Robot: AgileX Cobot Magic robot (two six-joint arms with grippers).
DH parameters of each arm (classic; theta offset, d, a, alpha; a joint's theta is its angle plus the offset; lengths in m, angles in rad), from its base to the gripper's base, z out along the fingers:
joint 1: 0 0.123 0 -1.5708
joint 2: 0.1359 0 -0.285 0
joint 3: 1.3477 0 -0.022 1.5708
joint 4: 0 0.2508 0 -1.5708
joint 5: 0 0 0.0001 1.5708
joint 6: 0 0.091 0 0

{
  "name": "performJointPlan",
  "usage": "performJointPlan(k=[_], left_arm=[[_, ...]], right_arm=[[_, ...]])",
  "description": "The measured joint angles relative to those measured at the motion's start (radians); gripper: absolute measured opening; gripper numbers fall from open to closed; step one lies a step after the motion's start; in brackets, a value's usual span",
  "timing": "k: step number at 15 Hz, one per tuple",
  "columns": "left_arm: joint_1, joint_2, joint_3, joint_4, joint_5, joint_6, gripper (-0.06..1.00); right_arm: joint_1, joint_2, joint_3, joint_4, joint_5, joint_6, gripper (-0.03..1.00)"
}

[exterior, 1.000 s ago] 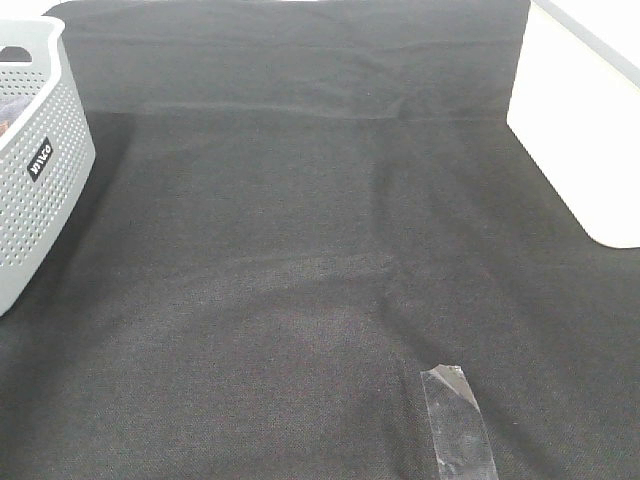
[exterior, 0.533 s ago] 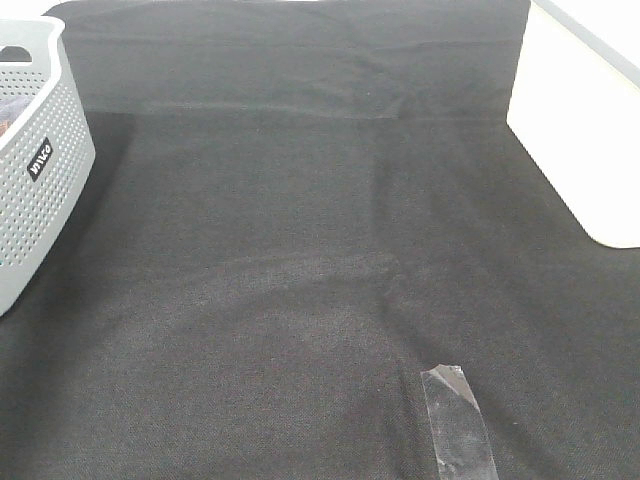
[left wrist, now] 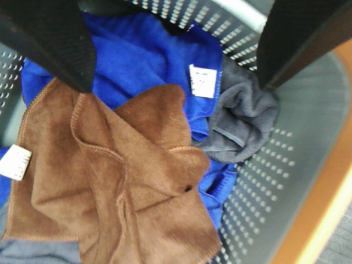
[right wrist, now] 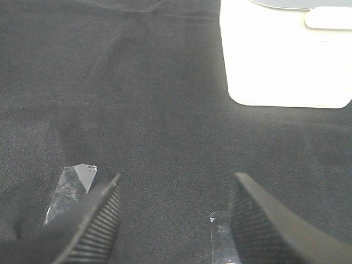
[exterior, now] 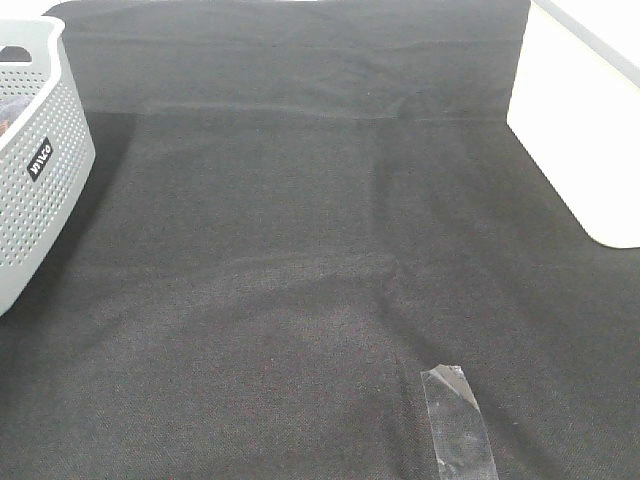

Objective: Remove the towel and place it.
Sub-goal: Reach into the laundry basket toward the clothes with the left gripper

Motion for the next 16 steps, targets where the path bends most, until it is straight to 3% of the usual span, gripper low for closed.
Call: performJointPlan(k=[5, 10, 16], left_arm=[[0.000, 0.147, -0.151, -0.005, 0.002, 0.003, 0.75], [0.001, 0.343, -0.418, -0.021, 0.174, 0.064, 0.64], [0.001, 0.449, -0.443, -0.074, 0.169, 0.105, 0.62]], right_arm=[[0.000, 0.000, 0.000, 0.000, 0.000, 0.000, 0.53], [0.000, 0.000, 0.000, 0.000, 0.000, 0.000, 0.53], [0.000, 0.000, 0.000, 0.000, 0.000, 0.000, 0.53]])
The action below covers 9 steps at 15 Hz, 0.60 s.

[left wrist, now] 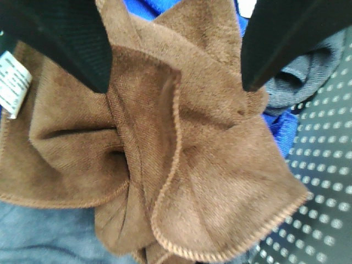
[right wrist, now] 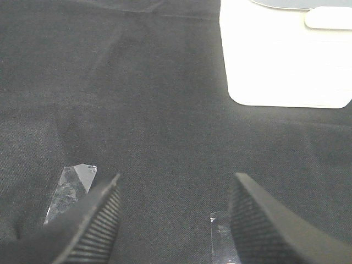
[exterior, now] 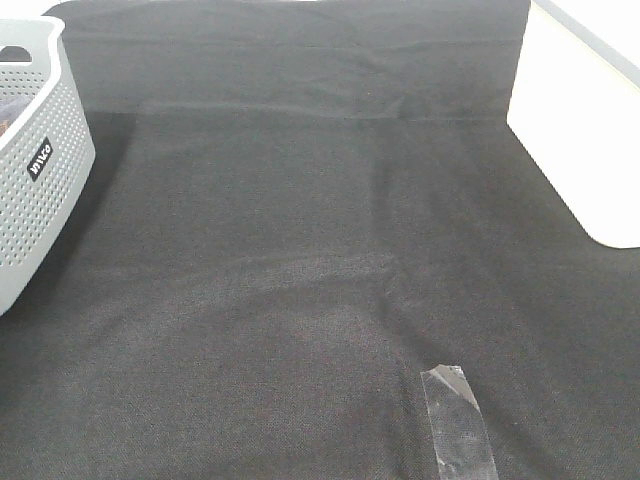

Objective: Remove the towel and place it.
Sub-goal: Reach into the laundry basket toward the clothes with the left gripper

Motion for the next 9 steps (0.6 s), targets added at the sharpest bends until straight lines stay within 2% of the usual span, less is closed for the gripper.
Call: performJointPlan(k=[5, 9], left_arm=[[0.000, 0.020, 0.000, 0.022, -0.054, 0.001, 0.54], [0.000, 0.029, 0.000, 0.025, -0.089, -0.004, 0.54]], right_arm=[[0.000, 0.000, 0.000, 0.000, 0.000, 0.000, 0.53], [0.000, 0.000, 0.000, 0.000, 0.000, 0.000, 0.53]])
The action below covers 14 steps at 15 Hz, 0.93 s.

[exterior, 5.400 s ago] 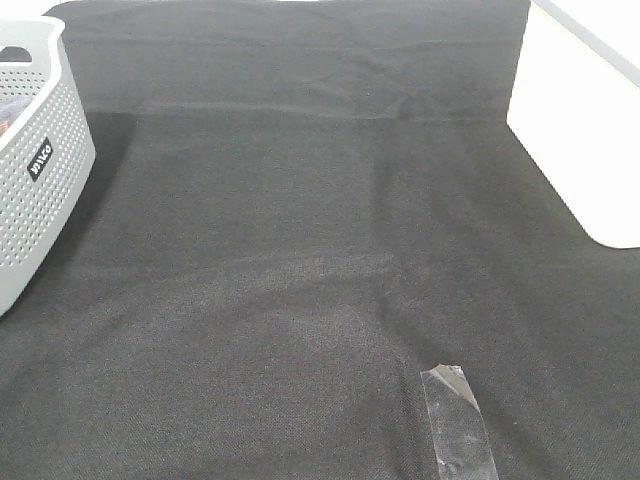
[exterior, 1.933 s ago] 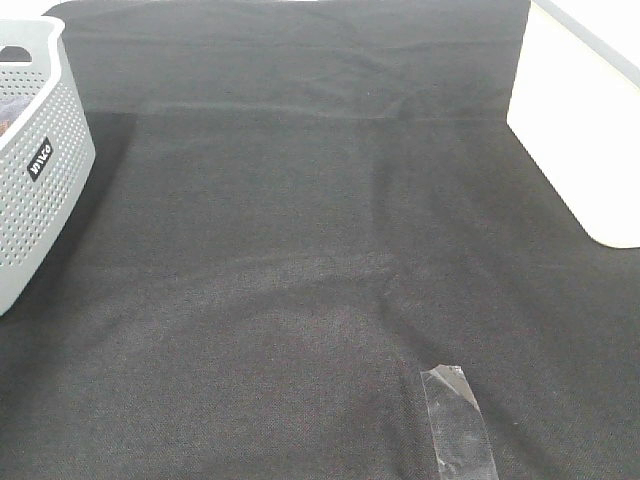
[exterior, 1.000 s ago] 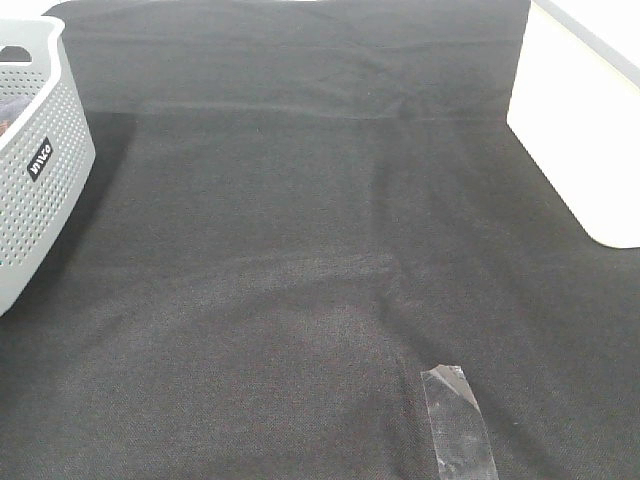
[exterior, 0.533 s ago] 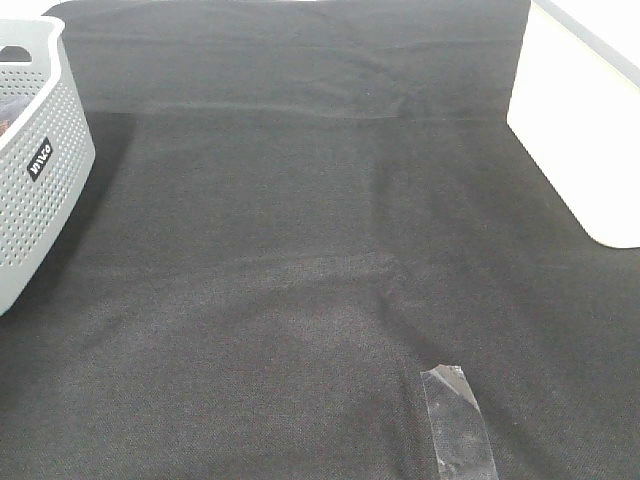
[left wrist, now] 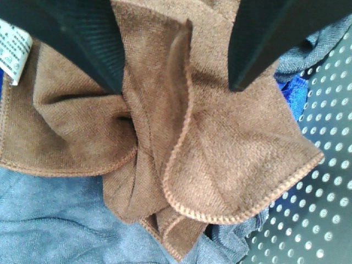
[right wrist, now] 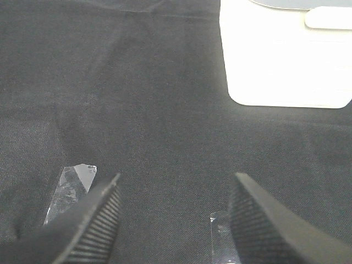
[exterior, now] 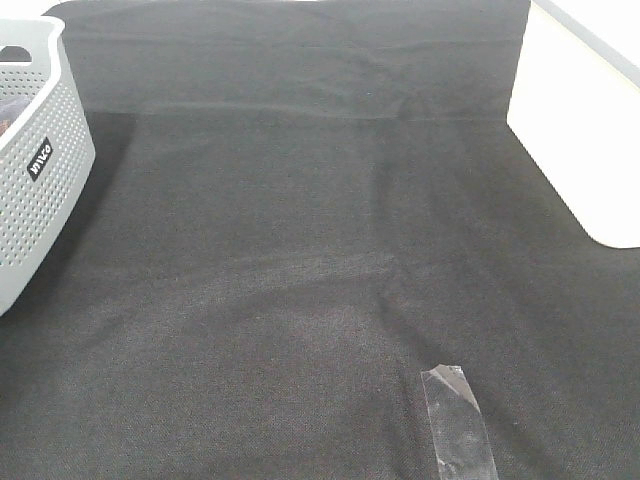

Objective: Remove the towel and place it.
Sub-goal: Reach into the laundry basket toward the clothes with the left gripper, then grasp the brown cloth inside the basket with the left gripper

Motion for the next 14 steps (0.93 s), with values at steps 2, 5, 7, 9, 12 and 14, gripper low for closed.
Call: performJointPlan(k=[2, 5, 7, 9, 12, 14], left_arm=[[0.000, 0.025, 0.000, 0.000, 0.008, 0.000, 0.53], [0.000, 0.042, 0.000, 0.000, 0.013, 0.000, 0.47], [0.000, 0.042, 0.000, 0.002, 0.013, -0.001, 0.40], [0.000, 0.042, 0.000, 0.008, 0.013, 0.012, 0.21], [0.000, 0.034, 0.000, 0.009, 0.013, 0.060, 0.00], [0.000, 0.019, 0.000, 0.009, 0.011, 0.054, 0.00]], right_arm=[[0.000, 0.000, 0.000, 0.000, 0.000, 0.000, 0.53], [0.000, 0.000, 0.000, 0.000, 0.000, 0.000, 0.53], [0.000, 0.000, 0.000, 0.000, 0.000, 0.001, 0.53], [0.000, 0.000, 0.000, 0.000, 0.000, 0.001, 0.53], [0.000, 0.000, 0.000, -0.001, 0.000, 0.001, 0.53], [0.000, 0.000, 0.000, -0.001, 0.000, 0.001, 0.53]])
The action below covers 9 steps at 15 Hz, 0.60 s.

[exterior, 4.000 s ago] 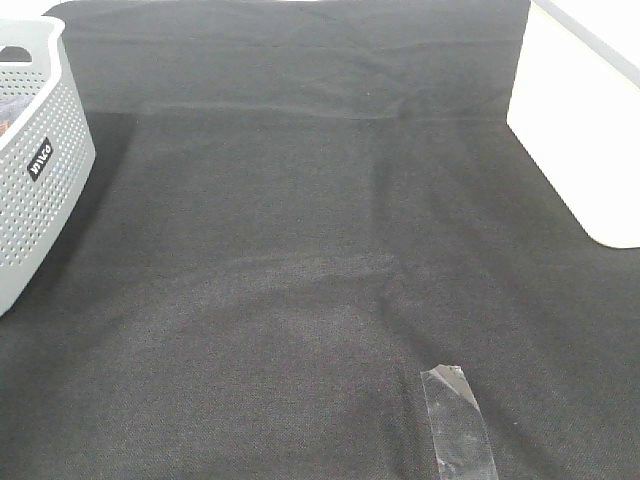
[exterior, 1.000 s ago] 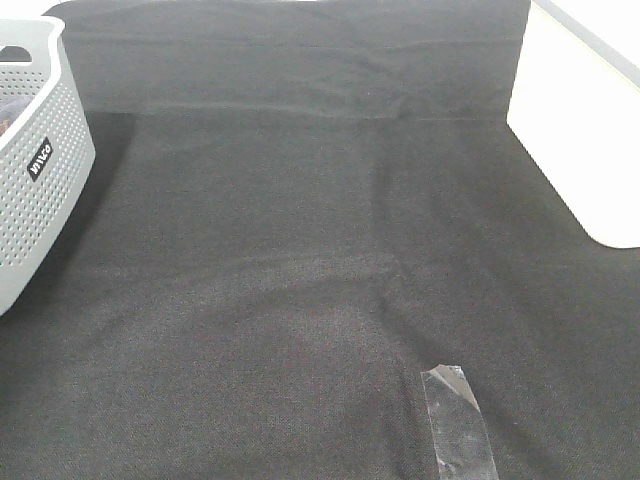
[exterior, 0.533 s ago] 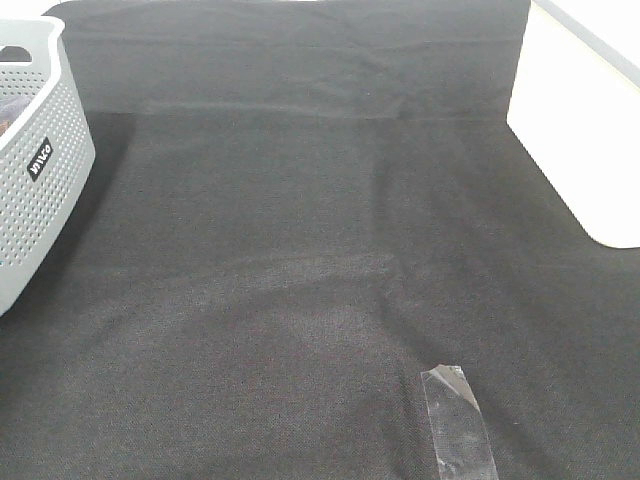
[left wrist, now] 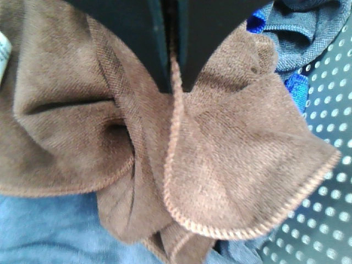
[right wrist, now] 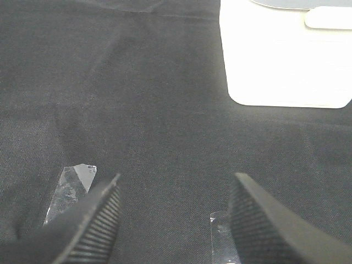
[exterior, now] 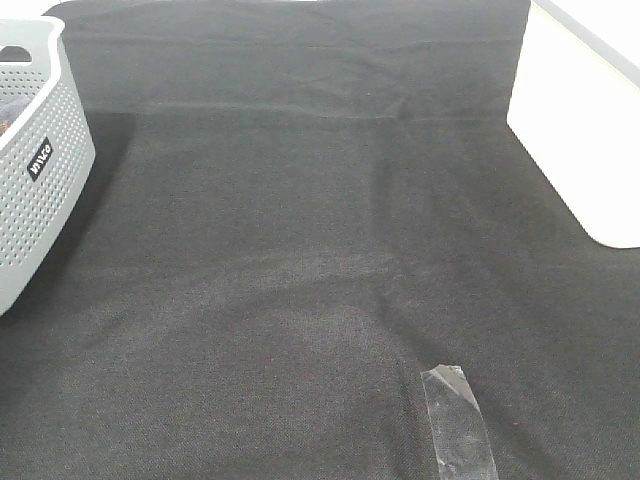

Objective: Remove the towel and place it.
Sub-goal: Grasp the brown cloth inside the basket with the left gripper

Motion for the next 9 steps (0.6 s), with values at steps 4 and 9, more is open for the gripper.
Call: performJointPlan(k=[4, 9], left_arm=[[0.000, -0.023, 0.000, -0.020, 0.001, 0.003, 0.00], [0.000, -0.139, 0.000, -0.047, -0.056, 0.011, 0.00]], right_arm=[[0.000, 0.000, 0.000, 0.000, 0.000, 0.000, 0.53], [0.000, 0.000, 0.000, 0.000, 0.000, 0.000, 0.53]])
